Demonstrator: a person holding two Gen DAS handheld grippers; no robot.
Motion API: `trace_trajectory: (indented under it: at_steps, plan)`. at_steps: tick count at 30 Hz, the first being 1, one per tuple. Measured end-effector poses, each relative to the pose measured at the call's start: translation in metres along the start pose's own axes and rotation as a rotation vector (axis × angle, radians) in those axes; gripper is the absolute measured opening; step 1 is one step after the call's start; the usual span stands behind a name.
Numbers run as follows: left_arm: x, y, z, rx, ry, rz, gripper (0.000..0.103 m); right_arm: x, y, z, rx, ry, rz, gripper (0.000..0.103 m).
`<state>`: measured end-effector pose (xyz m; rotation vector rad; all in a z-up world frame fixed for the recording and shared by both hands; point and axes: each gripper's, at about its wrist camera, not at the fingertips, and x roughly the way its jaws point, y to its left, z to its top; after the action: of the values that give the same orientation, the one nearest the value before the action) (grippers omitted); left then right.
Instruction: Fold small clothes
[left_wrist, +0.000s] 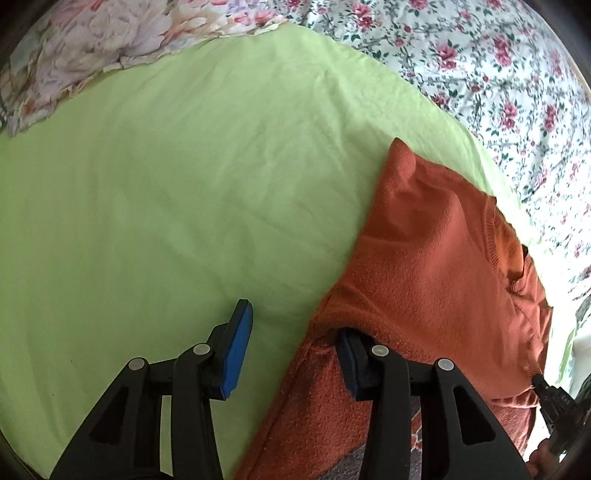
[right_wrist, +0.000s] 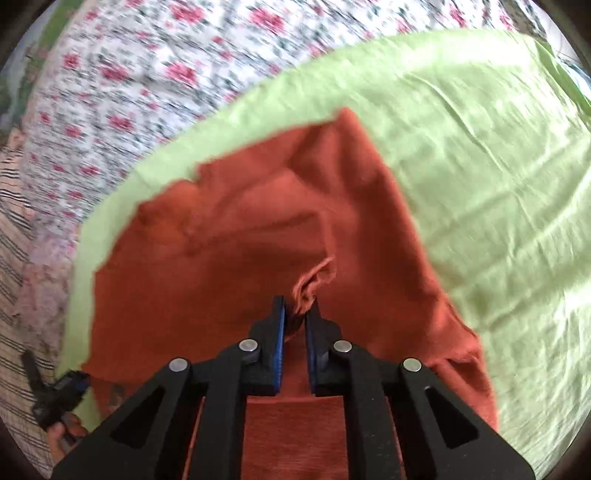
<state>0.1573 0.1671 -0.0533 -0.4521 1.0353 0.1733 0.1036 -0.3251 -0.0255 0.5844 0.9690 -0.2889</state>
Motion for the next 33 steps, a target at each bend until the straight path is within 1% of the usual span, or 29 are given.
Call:
trace_trajectory:
  at_steps: [2, 4, 7, 10, 12, 15, 16, 17, 20, 22, 23, 25, 26, 27, 28, 30, 33]
  plan:
    - [0.000, -0.001, -0.001, 0.013, 0.004, 0.006, 0.044, 0.004, -0.011, -0.005, 0.017, 0.021, -0.003, 0.008]
    - [0.001, 0.000, -0.002, 0.006, 0.010, 0.002, 0.044, 0.002, -0.013, -0.006, 0.006, 0.020, -0.001, 0.008]
    - [-0.001, 0.000, -0.002, -0.003, 0.017, 0.002, 0.044, -0.003, -0.009, -0.004, -0.010, 0.014, 0.007, 0.007]
    - [-0.003, 0.000, -0.003, -0.002, 0.019, 0.006, 0.044, -0.017, -0.001, -0.004, -0.028, -0.024, 0.018, 0.006]
    - [0.000, 0.003, -0.003, -0.020, 0.035, -0.008, 0.046, -0.021, 0.005, -0.005, -0.060, -0.029, -0.002, 0.006]
    - [0.003, 0.007, -0.001, -0.024, 0.057, -0.037, 0.046, -0.010, -0.001, -0.008, -0.064, 0.033, -0.057, 0.006]
    - [0.002, 0.008, 0.000, -0.021, 0.069, -0.046, 0.046, -0.006, -0.006, -0.009, -0.043, 0.056, -0.060, 0.007]
    - [0.001, 0.009, 0.001, -0.017, 0.080, -0.052, 0.046, -0.006, -0.009, -0.010, -0.031, 0.060, -0.057, 0.007]
    - [-0.007, 0.017, -0.003, -0.010, 0.101, -0.074, 0.047, -0.022, -0.012, -0.012, 0.001, 0.035, -0.050, 0.014]
    - [-0.016, 0.026, -0.010, -0.011, 0.108, -0.055, 0.044, -0.033, -0.013, -0.015, -0.001, 0.025, -0.036, 0.015]
    - [-0.021, 0.032, -0.014, -0.011, 0.110, -0.051, 0.044, -0.040, -0.013, -0.017, -0.010, 0.022, -0.032, 0.017]
    - [-0.032, 0.047, -0.024, -0.026, 0.127, -0.084, 0.044, -0.055, -0.014, -0.023, -0.025, 0.021, -0.012, 0.028]
    - [-0.038, 0.054, -0.031, -0.033, 0.137, -0.112, 0.044, -0.062, -0.014, -0.027, -0.028, 0.023, 0.002, 0.037]
    - [-0.045, 0.060, -0.039, -0.029, 0.151, -0.142, 0.045, -0.069, -0.015, -0.031, -0.033, 0.025, 0.014, 0.043]
    - [-0.051, 0.064, -0.045, -0.016, 0.157, -0.157, 0.045, -0.078, -0.015, -0.037, -0.044, 0.024, 0.022, 0.044]
    - [-0.063, 0.069, -0.060, 0.030, 0.172, -0.177, 0.051, -0.090, -0.015, -0.048, -0.067, 0.023, 0.030, 0.044]
    - [-0.077, 0.070, -0.089, 0.112, 0.216, -0.214, 0.059, -0.104, -0.018, -0.068, -0.097, 0.061, 0.079, 0.046]
